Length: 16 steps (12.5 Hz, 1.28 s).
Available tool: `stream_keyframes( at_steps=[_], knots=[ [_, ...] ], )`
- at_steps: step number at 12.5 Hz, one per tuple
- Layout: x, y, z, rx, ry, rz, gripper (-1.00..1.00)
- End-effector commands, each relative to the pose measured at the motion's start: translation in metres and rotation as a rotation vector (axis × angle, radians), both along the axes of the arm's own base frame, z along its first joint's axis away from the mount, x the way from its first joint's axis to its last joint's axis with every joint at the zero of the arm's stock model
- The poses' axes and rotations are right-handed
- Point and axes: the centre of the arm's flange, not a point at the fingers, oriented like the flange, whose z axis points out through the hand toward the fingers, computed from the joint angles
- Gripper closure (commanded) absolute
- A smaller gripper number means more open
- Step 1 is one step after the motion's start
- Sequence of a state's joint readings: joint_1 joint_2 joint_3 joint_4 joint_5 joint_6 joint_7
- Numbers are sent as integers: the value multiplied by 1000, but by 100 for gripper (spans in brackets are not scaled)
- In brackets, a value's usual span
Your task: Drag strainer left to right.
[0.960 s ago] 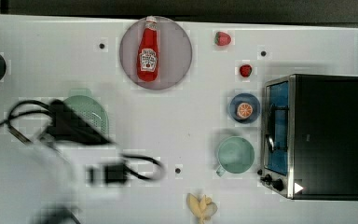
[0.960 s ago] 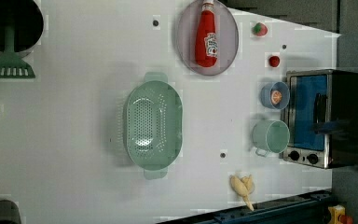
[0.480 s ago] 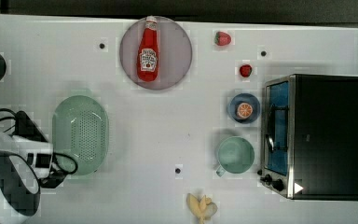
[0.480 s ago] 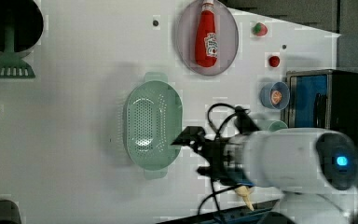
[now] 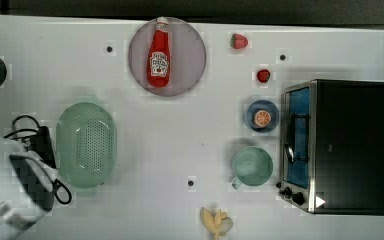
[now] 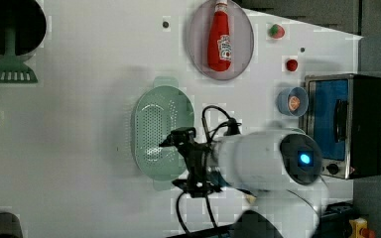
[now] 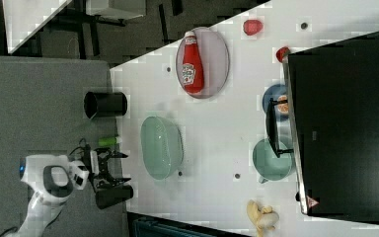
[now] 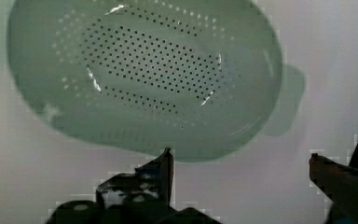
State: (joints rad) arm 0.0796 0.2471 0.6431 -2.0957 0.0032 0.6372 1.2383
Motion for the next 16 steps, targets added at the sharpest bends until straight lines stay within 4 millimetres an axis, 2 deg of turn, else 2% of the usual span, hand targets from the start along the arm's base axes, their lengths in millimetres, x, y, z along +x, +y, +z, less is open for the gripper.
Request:
stream_keyframes(
  at_steps=[1, 4, 9, 12, 16],
  knots=[
    [27, -22, -54, -8, 10, -183, -100],
    [30, -24, -97, 34, 8, -187, -100],
    [24, -46, -144, 27, -3, -186, -100],
    [26, -59, -158, 37, -24, -212, -100],
    [29, -89, -171, -4, -30, -230, -100]
  ],
)
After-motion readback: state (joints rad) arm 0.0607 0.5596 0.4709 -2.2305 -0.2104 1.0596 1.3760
